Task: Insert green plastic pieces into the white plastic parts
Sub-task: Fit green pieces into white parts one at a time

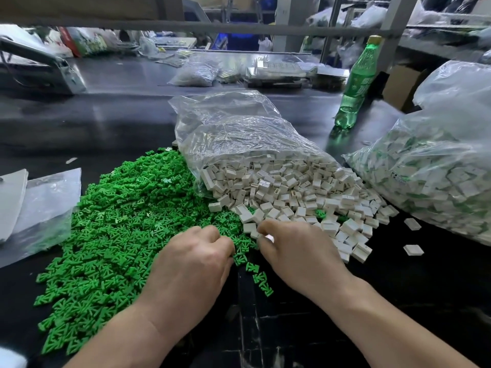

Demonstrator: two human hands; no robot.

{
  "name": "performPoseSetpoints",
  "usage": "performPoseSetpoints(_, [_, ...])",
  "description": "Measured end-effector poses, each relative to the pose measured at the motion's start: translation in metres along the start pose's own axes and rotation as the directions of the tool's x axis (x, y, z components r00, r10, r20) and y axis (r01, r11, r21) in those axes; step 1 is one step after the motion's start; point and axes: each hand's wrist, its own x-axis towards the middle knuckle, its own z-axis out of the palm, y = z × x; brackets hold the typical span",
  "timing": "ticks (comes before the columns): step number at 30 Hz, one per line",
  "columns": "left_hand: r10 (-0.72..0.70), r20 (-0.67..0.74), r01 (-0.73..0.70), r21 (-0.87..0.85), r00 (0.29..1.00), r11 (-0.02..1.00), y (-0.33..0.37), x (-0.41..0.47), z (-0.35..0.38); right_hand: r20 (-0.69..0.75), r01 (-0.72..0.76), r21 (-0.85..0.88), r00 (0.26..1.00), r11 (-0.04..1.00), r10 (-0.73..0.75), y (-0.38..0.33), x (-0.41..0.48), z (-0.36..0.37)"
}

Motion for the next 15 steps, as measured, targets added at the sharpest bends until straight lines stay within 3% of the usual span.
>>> performPoseSetpoints(2, [0.011, -0.010, -0.011, -0.013, 1.000, 1.000, -0.001, 0.000, 0.000, 0.000, -0.062, 0.253, 0.998, 0.965, 0.065, 0.002, -0.001, -0.004])
performPoseSetpoints(3, [0.013, -0.014, -0.013, -0.021, 1.000, 1.000, -0.003, -0.001, 0.000, 0.048, -0.128, 0.468, 0.992, 0.875, 0.119, 0.004, -0.002, -0.007])
performPoseSetpoints(5, [-0.002, -0.012, 0.002, -0.036, 1.000, 0.999, -0.004, -0.003, -0.002, 0.240, -0.288, 0.812, 0.957, 0.508, 0.161, 0.003, -0.004, -0.015])
performPoseSetpoints(6, [-0.013, -0.011, 0.012, -0.053, 1.000, 0.998, -0.005, -0.003, -0.002, 0.323, -0.352, 0.873, 0.936, 0.339, 0.141, 0.003, -0.004, -0.016])
performPoseSetpoints(8, [-0.017, -0.025, 0.014, -0.125, 1.000, 0.992, -0.002, -0.004, -0.002, 0.406, -0.411, 0.903, 0.911, 0.123, 0.069, 0.001, -0.003, -0.018])
performPoseSetpoints(11, [0.052, -0.009, -0.053, -0.173, 0.999, 0.984, 0.003, -0.002, -0.002, 0.436, -0.437, 0.895, 0.899, -0.093, -0.028, 0.000, -0.002, -0.021])
performPoseSetpoints(13, [0.120, 0.025, -0.114, -0.172, 0.992, 0.979, 0.004, -0.001, 0.001, 0.425, -0.428, 0.889, 0.903, -0.163, -0.057, 0.000, -0.001, -0.024])
performPoseSetpoints(15, [0.144, 0.037, -0.136, -0.155, 0.989, 0.978, 0.003, -0.001, 0.004, 0.422, -0.422, 0.891, 0.906, -0.167, -0.036, 0.002, -0.001, -0.024])
